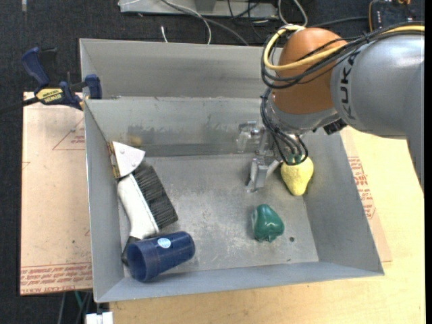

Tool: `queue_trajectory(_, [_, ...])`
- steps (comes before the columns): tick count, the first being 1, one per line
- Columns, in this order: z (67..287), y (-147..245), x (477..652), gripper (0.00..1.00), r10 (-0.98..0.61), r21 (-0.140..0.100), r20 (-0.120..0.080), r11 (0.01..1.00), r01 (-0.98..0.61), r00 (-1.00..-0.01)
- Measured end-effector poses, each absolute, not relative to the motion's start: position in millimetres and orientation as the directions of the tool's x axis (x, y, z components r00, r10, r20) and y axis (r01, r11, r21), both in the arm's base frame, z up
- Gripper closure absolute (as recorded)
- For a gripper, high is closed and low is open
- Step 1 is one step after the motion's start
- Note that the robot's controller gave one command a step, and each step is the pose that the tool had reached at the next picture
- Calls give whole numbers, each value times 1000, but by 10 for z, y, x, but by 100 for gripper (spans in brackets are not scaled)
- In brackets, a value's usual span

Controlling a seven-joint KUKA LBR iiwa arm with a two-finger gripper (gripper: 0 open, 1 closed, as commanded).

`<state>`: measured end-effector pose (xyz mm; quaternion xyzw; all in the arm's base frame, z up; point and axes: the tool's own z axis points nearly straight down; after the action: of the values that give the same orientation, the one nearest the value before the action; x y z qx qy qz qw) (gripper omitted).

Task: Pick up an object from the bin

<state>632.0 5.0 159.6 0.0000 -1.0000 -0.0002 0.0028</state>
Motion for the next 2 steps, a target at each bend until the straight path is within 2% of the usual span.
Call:
queue_trajectory(1, [1647, 51, 6335, 0, 0, 1, -2, 1000, 0, -1000])
queue_trajectory(2, [682, -545, 6435, 0, -263, 2, 4, 965, -263, -965])
